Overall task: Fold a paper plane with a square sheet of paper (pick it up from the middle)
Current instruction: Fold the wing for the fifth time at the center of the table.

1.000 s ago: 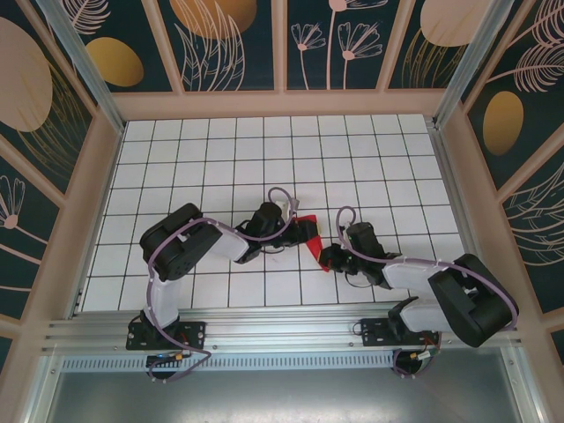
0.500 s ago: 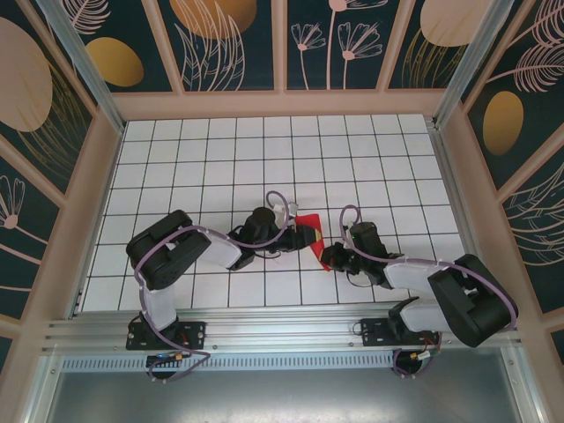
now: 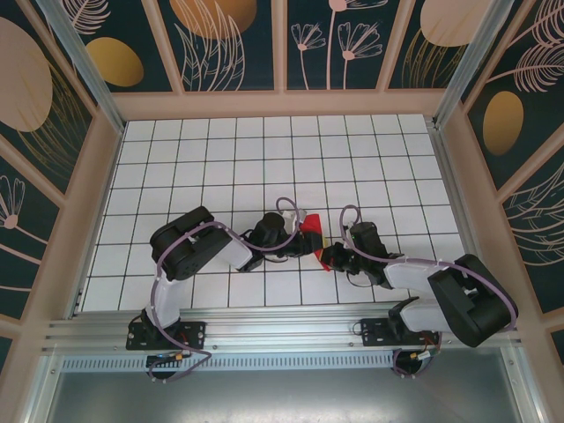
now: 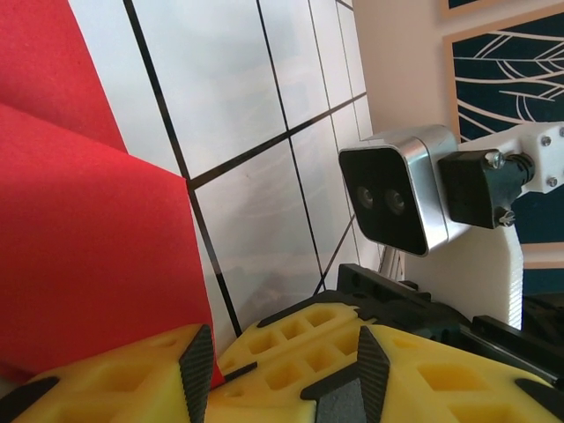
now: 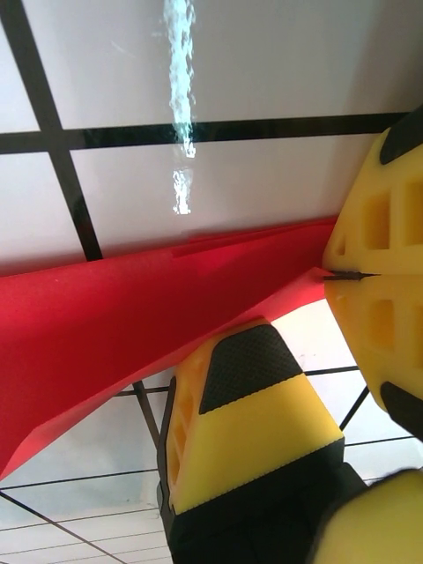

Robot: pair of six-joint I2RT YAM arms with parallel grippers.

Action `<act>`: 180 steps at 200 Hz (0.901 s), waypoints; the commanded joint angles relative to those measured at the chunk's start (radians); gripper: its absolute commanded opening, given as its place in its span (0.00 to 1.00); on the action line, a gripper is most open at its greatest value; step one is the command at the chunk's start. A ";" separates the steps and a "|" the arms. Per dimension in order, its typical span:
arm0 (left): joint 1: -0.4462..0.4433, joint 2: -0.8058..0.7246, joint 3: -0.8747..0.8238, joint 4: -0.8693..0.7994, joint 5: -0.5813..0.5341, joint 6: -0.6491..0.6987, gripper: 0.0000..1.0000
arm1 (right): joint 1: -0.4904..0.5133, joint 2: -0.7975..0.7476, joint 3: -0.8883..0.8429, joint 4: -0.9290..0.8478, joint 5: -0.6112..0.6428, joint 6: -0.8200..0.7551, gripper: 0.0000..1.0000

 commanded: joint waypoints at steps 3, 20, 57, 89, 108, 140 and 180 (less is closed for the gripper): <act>0.002 0.009 0.001 0.066 -0.004 -0.020 0.49 | -0.009 0.010 -0.011 -0.042 -0.004 -0.005 0.03; 0.001 0.003 -0.001 0.109 0.008 -0.034 0.49 | -0.009 0.007 -0.014 -0.045 -0.002 -0.006 0.03; 0.003 0.043 0.019 0.152 0.027 -0.062 0.49 | -0.009 0.005 -0.017 -0.048 0.001 -0.005 0.03; 0.005 0.050 0.024 0.064 -0.012 -0.040 0.49 | -0.009 0.001 -0.014 -0.057 0.003 -0.007 0.04; 0.006 0.051 0.031 -0.007 -0.038 -0.012 0.49 | -0.009 -0.006 -0.009 -0.066 0.003 -0.006 0.04; 0.007 0.069 0.044 -0.072 -0.044 0.008 0.49 | -0.009 -0.045 0.004 -0.116 0.012 -0.002 0.10; 0.009 0.073 0.057 -0.126 -0.041 0.039 0.49 | -0.009 -0.171 0.037 -0.257 0.066 0.003 0.27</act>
